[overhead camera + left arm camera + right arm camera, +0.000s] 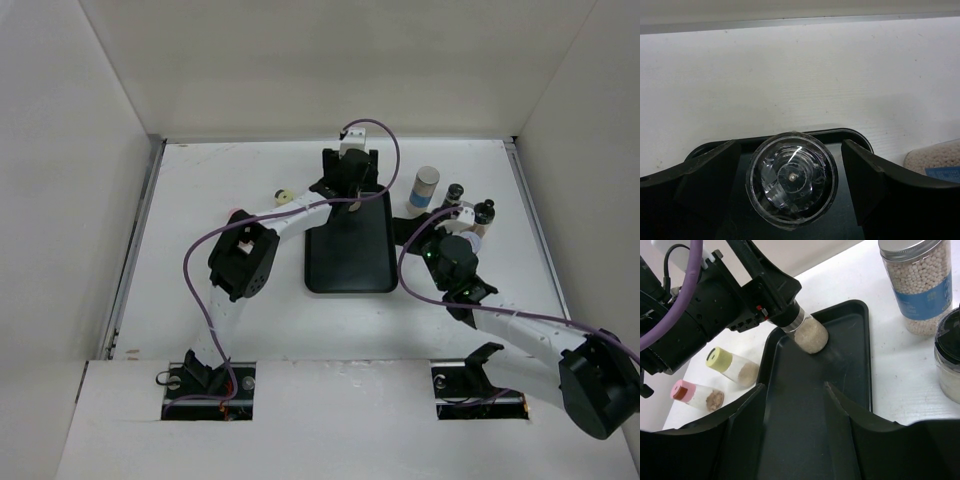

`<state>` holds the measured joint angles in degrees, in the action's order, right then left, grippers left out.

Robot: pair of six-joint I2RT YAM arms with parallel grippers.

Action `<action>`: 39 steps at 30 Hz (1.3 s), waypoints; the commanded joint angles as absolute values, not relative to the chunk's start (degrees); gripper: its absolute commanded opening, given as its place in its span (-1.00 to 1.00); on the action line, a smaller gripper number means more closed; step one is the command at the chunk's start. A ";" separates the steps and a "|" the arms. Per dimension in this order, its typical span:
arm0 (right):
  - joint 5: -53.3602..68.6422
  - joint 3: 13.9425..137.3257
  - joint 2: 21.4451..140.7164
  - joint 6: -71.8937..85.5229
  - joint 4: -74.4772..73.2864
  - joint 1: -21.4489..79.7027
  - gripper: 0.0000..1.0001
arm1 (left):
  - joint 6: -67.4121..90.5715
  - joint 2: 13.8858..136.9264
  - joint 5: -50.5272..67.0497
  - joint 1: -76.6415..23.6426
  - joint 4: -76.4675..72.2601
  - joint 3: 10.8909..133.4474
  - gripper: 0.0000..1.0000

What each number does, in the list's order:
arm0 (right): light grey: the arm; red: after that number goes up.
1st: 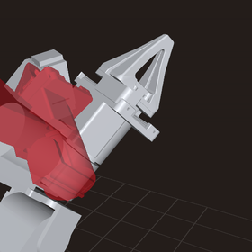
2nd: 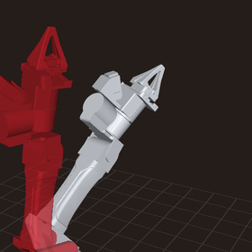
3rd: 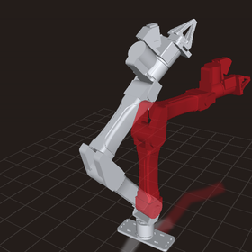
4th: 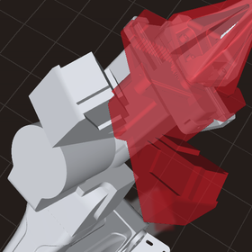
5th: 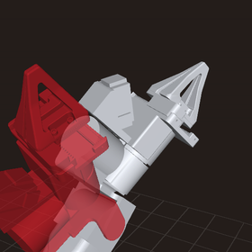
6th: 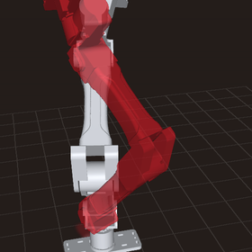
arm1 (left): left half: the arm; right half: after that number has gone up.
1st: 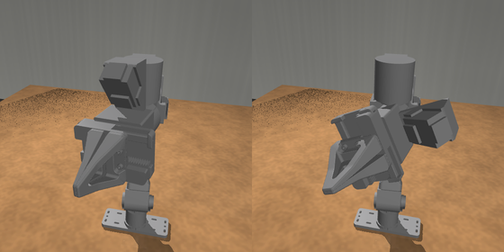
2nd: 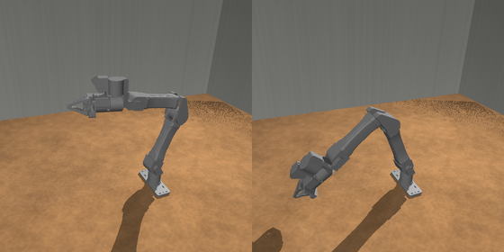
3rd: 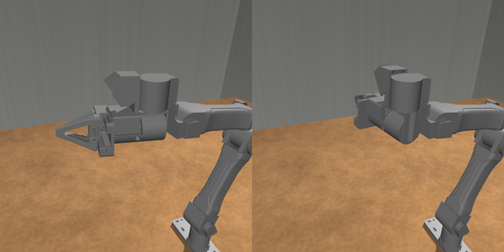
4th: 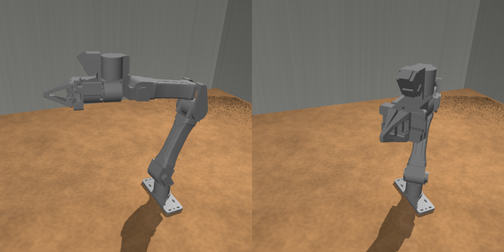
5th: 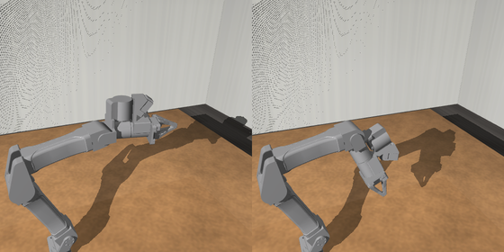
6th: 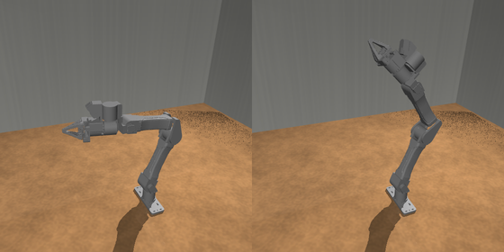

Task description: Organize the condiment bottles

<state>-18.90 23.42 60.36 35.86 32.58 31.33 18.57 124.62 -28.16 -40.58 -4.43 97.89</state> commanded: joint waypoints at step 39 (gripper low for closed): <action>-18.28 24.26 51.76 16.26 45.44 53.83 0.27 | 28.74 96.32 -28.21 -27.29 -8.26 62.13 0.50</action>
